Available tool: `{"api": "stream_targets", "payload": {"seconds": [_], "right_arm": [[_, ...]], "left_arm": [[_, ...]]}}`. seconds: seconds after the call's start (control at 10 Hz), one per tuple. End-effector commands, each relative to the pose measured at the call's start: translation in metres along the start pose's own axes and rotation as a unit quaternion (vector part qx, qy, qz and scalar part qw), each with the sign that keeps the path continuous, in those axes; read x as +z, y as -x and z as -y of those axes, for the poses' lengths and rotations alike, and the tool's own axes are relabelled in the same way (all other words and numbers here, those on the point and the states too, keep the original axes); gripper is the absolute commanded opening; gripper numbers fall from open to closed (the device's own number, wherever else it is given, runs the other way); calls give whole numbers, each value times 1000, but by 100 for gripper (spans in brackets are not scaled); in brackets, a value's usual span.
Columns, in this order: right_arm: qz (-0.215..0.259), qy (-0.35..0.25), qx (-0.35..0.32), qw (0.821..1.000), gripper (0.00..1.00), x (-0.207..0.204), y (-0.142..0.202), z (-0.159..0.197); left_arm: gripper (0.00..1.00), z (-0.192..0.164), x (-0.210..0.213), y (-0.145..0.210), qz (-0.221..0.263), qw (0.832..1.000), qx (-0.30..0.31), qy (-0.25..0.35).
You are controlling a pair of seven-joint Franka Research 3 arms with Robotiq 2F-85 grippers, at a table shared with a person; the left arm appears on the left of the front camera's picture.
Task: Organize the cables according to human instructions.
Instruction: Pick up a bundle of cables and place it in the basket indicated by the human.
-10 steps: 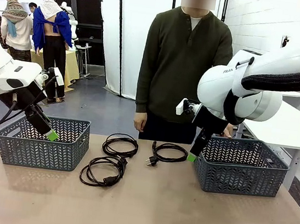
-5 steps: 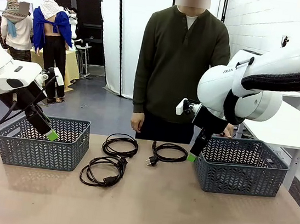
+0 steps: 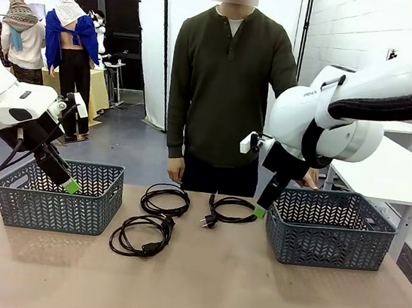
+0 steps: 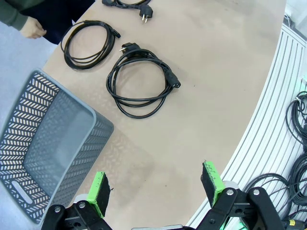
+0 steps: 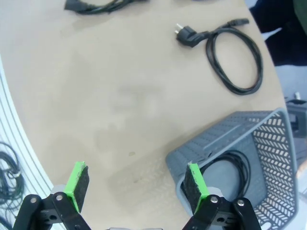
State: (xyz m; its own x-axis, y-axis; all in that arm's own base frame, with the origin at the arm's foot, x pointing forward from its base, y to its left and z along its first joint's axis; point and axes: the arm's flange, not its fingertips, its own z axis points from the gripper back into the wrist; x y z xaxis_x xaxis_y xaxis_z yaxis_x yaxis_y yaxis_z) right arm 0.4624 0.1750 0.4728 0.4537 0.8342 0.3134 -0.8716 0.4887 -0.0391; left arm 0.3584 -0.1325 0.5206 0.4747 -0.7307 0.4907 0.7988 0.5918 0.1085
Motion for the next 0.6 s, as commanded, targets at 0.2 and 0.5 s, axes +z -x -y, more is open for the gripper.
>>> {"api": "stream_targets", "payload": {"seconds": [0.2,0.5], "right_arm": [[-35,-11,-87,996,100,-13,-69,30],[-44,15,-142,989,100,-36,-113,55]], "left_arm": [[100,-2,-1,0,3,1000,-1,-5],[100,-2,-1,0,3,1000,-1,-5]]}}
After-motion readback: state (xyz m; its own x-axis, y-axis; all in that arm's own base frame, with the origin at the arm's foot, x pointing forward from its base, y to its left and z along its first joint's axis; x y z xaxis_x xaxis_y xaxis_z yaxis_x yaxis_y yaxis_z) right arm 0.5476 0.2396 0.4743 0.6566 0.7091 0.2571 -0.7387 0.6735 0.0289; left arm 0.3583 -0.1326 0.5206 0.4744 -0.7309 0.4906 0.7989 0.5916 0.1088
